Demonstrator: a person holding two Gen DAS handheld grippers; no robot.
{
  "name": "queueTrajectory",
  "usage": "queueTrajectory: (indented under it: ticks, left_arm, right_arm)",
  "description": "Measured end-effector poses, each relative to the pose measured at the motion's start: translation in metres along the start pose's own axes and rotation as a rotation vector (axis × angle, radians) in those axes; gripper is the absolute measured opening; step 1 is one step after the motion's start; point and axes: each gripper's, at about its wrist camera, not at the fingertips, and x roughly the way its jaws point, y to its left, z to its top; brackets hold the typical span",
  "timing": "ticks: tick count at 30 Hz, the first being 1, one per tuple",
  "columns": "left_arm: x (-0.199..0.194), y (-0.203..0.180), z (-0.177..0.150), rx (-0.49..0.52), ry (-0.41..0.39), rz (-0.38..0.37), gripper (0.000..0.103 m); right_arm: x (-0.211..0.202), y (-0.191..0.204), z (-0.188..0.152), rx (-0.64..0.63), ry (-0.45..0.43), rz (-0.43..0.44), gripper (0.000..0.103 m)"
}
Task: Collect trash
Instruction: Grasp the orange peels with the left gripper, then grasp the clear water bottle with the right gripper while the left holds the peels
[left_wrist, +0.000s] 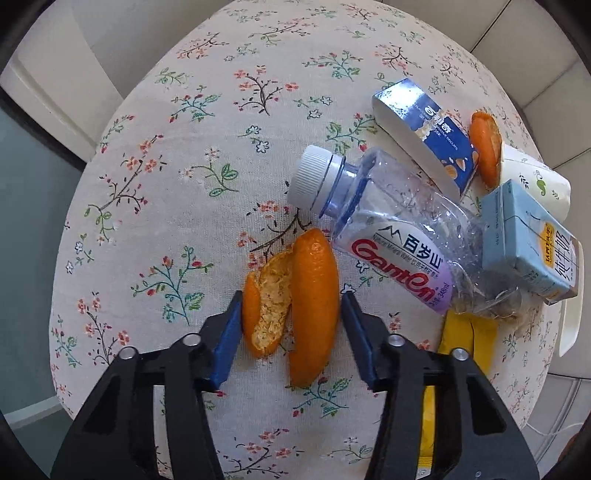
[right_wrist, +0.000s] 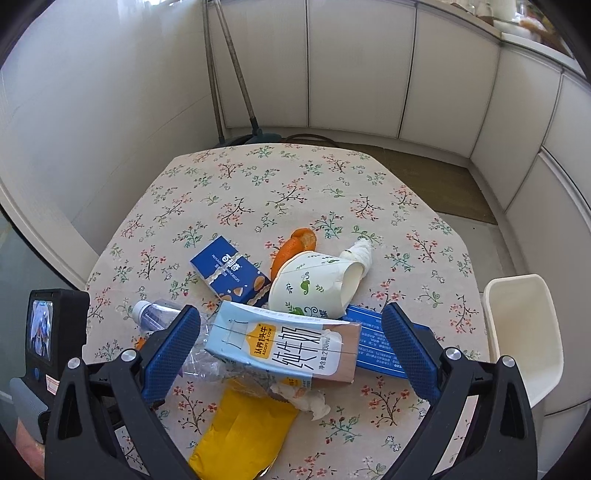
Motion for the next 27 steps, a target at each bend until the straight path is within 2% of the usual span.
queueTrajectory:
  ticks: [1, 2, 5, 10, 14, 17, 20, 24, 27]
  left_arm:
    - [-0.001, 0.002, 0.0, 0.0, -0.005, -0.009, 0.035]
    - [-0.002, 0.005, 0.0, -0.008, -0.006, -0.022, 0.026]
    - [-0.008, 0.015, 0.001, -0.033, -0.007, -0.049, 0.02]
    - [-0.049, 0.039, 0.005, -0.086, -0.089, -0.045, 0.019]
    - [-0.101, 0.059, 0.011, -0.112, -0.228, -0.012, 0.019]
    - [-0.139, 0.066, 0.022, -0.129, -0.321, -0.027, 0.019]
    - [-0.161, 0.072, 0.027, -0.152, -0.377, -0.053, 0.019]
    - [-0.169, 0.074, 0.031, -0.17, -0.393, -0.089, 0.019]
    - [-0.165, 0.074, 0.031, -0.172, -0.384, -0.097, 0.019]
  right_arm:
    - [0.001, 0.002, 0.0, -0.01, 0.003, 0.01, 0.096]
    - [0.002, 0.004, 0.0, -0.02, 0.005, 0.02, 0.096]
    - [0.006, 0.014, 0.0, -0.073, 0.015, 0.055, 0.096]
    - [0.015, 0.052, -0.007, -0.263, 0.034, 0.117, 0.096]
    - [0.02, 0.095, -0.022, -0.531, 0.021, 0.128, 0.096]
    - [0.028, 0.119, -0.033, -0.684, 0.038, 0.108, 0.096]
    - [0.044, 0.132, -0.041, -0.746, 0.078, 0.088, 0.096]
    - [0.065, 0.141, -0.048, -0.775, 0.113, 0.055, 0.096]
    - [0.077, 0.144, -0.05, -0.789, 0.122, 0.036, 0.088]
